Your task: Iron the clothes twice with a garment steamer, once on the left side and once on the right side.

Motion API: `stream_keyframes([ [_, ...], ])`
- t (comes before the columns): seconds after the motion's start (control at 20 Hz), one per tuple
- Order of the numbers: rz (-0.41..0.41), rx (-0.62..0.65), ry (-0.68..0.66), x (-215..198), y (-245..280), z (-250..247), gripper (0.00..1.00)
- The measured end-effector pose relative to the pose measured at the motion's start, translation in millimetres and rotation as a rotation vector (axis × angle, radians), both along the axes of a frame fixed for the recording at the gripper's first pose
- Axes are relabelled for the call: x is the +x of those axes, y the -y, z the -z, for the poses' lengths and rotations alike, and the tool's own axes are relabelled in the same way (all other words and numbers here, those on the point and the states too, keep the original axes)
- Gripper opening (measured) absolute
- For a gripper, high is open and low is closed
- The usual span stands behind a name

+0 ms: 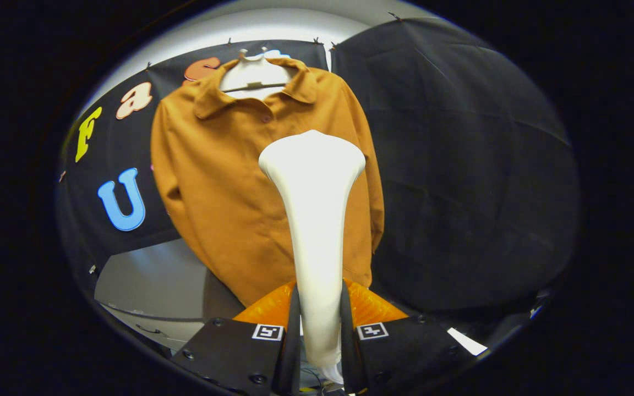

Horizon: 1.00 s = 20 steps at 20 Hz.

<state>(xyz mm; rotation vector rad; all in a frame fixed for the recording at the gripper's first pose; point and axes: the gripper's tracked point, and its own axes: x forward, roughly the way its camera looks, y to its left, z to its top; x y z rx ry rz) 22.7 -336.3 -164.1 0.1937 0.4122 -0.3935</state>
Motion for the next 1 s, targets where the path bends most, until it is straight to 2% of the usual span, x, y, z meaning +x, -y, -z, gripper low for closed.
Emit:
stream_keyframes([
  [0.35, -0.195, -0.074, 0.184, 25.2, -109.9, -72.0, 0.34],
  [0.6, -0.302, -0.06, 0.267, 41.1, -177.0, -103.9, 0.33],
  [0.85, -0.374, -0.048, 0.318, 38.3, -223.7, -118.4, 0.33],
  [1.0, -0.384, -0.061, 0.334, 34.6, -236.6, -121.7, 0.33],
])
